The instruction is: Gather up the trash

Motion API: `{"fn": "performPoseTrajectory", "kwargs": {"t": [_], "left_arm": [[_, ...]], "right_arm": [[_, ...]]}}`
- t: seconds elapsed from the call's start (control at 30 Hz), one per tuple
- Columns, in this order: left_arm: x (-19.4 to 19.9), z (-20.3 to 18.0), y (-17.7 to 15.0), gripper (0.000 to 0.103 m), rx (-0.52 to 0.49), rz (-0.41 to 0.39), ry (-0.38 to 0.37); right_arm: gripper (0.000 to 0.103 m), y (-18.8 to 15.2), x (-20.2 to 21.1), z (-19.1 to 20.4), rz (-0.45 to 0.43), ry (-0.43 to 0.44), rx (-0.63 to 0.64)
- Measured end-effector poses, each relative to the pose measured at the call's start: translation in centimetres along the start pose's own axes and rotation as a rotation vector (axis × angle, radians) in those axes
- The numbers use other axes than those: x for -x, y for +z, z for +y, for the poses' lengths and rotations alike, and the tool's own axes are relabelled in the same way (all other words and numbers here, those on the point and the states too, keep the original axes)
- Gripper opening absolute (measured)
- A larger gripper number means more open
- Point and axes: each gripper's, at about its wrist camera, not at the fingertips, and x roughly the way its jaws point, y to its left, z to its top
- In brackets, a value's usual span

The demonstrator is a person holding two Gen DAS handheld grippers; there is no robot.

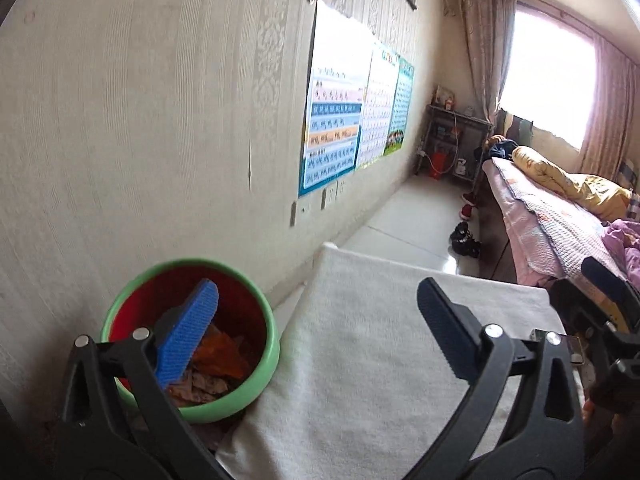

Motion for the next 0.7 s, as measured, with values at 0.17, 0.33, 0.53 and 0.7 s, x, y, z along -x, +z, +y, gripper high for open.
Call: {"fn": "performPoseTrajectory", "kwargs": {"t": [0.17, 0.33, 0.53, 0.7], "left_arm": [[1.2, -1.8, 1.3, 0.098, 0.025, -0.053, -0.007], [0.6, -3.0, 1.3, 0.098, 0.008, -0.005, 0.001], [0.6, -3.6, 0.7, 0.098, -0.014, 0.007, -0.003], [0.8, -3.1, 0.6, 0.098, -0.011, 0.017, -0.002]], "right_arm": [[0.097, 0.1, 0.4, -2.2, 0.015, -0.047, -0.07], [0.097, -0.3, 0.2, -4.0, 0.04, -0.1, -0.096], [0.097, -0.7, -0.1, -5.3, 0.055, -0.147, -0.128], [0.097, -1.0, -0.6, -5.3, 0.078, -0.153, -0.12]]}}
